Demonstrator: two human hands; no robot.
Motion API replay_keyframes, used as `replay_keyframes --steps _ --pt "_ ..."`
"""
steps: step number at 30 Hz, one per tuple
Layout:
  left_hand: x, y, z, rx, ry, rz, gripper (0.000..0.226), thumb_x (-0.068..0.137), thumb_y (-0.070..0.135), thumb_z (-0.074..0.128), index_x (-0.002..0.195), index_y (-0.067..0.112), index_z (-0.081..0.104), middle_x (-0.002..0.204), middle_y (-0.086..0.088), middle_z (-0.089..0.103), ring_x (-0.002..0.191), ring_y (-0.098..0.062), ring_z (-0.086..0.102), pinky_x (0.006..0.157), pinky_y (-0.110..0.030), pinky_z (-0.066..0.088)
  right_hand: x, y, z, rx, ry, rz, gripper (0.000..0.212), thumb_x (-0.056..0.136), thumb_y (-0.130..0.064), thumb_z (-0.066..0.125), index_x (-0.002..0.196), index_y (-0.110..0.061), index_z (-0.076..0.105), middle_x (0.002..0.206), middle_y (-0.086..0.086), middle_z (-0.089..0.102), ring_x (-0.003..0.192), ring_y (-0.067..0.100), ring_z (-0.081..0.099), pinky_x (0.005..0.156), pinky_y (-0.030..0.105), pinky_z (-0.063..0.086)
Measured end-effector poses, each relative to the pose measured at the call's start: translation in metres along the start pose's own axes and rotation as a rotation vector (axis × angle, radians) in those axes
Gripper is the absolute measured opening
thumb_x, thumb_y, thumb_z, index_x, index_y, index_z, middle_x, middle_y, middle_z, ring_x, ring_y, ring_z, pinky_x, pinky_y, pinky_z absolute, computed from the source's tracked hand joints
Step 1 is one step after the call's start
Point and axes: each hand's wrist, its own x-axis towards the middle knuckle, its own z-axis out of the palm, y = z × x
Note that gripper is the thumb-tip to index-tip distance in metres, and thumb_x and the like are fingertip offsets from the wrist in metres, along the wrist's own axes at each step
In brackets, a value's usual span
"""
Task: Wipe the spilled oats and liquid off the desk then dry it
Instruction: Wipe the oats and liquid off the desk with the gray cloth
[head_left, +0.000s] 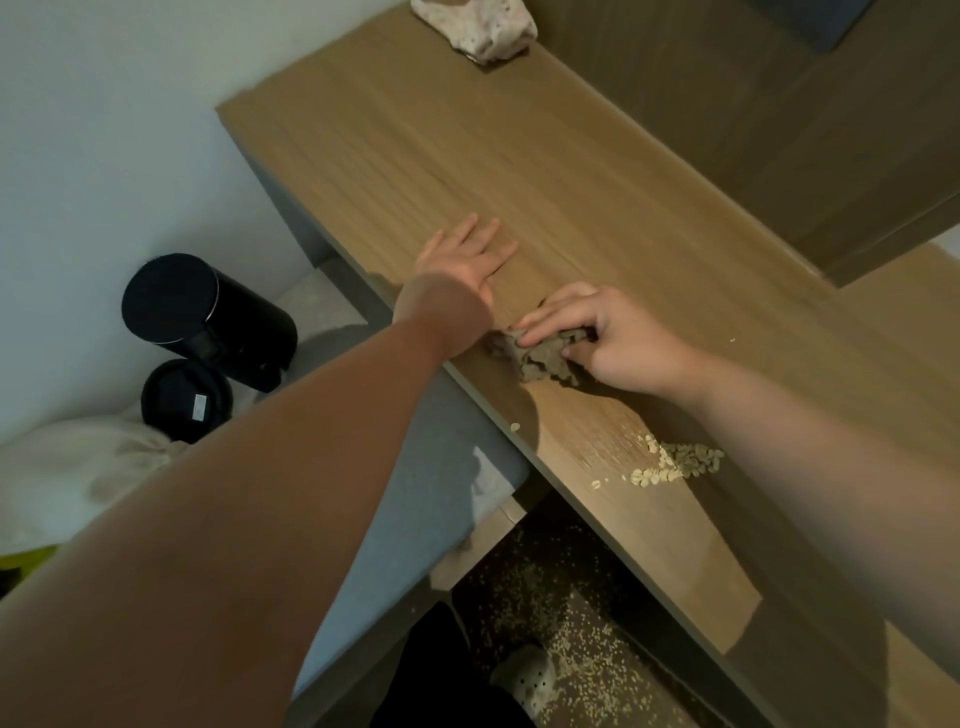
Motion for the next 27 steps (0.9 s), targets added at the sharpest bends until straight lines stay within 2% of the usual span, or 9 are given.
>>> replay_keyframes --steps 3,6,9,13,17,19,22,24,27 --pt "0.000 0.001 0.000 -0.029 0.018 -0.002 0.052 0.096 0.008 0.042 0.147 0.023 0.042 0.160 -0.001 0.026 0.149 -0.017 0.014 0.120 -0.033 0.004 0.004 -0.006 0.004 -0.024 -0.091 -0.045 0.054 0.081 0.019 0.057 0.100 -0.029 0.073 0.118 -0.003 0.064 0.104 -0.012 0.050 0.094 -0.002 0.028" --pt "0.000 0.001 0.000 -0.029 0.032 0.000 0.053 0.096 0.006 0.043 0.146 0.022 0.043 0.159 -0.001 0.028 0.149 -0.018 0.015 0.120 -0.034 0.005 0.008 -0.008 0.011 -0.079 -0.150 -0.140 0.051 0.078 0.020 0.055 0.102 -0.019 0.076 0.115 0.000 0.067 0.107 0.005 0.055 0.098 0.006 0.035" --pt "-0.003 0.003 -0.002 -0.067 0.017 -0.009 0.054 0.094 0.011 0.044 0.146 0.021 0.043 0.159 -0.002 0.028 0.149 -0.019 0.015 0.120 -0.035 0.005 0.004 -0.012 0.020 -0.101 -0.213 -0.186 0.051 0.075 0.021 0.055 0.100 -0.017 0.077 0.112 -0.003 0.068 0.109 0.010 0.057 0.097 0.014 0.041" --pt "-0.004 0.005 -0.006 -0.059 -0.075 -0.026 0.060 0.090 0.030 0.040 0.150 0.024 0.037 0.161 -0.002 0.021 0.150 -0.019 0.010 0.120 -0.037 0.003 -0.027 -0.007 0.013 -0.075 -0.328 -0.117 0.053 0.076 0.021 0.051 0.089 -0.024 0.077 0.110 -0.009 0.067 0.108 0.001 0.057 0.098 0.017 0.044" --pt "-0.012 0.024 0.000 0.014 -0.123 -0.089 0.056 0.101 0.029 0.040 0.154 0.022 0.026 0.164 -0.003 0.010 0.151 -0.019 0.003 0.120 -0.042 0.001 -0.074 0.003 -0.004 -0.067 -0.392 0.051 0.051 0.079 0.017 0.054 0.085 -0.028 0.077 0.110 -0.013 0.067 0.111 -0.001 0.056 0.097 0.026 0.049" --pt "-0.020 0.046 0.007 0.034 -0.129 -0.105 0.055 0.102 0.030 0.037 0.154 0.021 0.023 0.164 -0.004 0.007 0.151 -0.019 0.000 0.120 -0.043 0.000 -0.090 -0.001 -0.022 0.042 -0.312 0.111 0.043 0.083 0.014 0.057 0.088 -0.023 0.077 0.111 -0.011 0.070 0.111 0.000 0.060 0.094 0.026 0.052" --pt "-0.033 0.074 0.018 0.097 -0.150 -0.125 0.056 0.103 0.032 0.030 0.156 0.022 0.014 0.164 -0.002 0.000 0.151 -0.019 -0.004 0.121 -0.045 -0.001 -0.084 -0.009 -0.067 0.181 0.066 0.189 0.039 0.088 0.012 0.056 0.094 -0.022 0.074 0.115 -0.014 0.070 0.106 -0.009 0.061 0.095 0.014 0.047" --pt "-0.040 0.083 0.024 0.125 -0.117 -0.143 0.057 0.103 0.031 0.027 0.156 0.021 0.010 0.164 -0.003 -0.001 0.151 -0.019 -0.004 0.121 -0.045 0.000 -0.066 -0.003 -0.096 0.086 0.275 0.217 0.042 0.091 0.012 0.053 0.106 -0.023 0.071 0.122 -0.008 0.065 0.111 -0.004 0.057 0.102 0.011 0.038" --pt "-0.047 0.086 0.030 0.134 -0.047 -0.137 0.058 0.101 0.029 0.029 0.156 0.020 0.013 0.164 -0.004 0.004 0.151 -0.020 0.000 0.121 -0.044 0.001 -0.041 0.035 -0.115 -0.063 0.462 0.345 0.039 0.096 0.003 0.049 0.123 -0.018 0.066 0.127 -0.003 0.058 0.117 0.008 0.047 0.090 0.004 0.028"
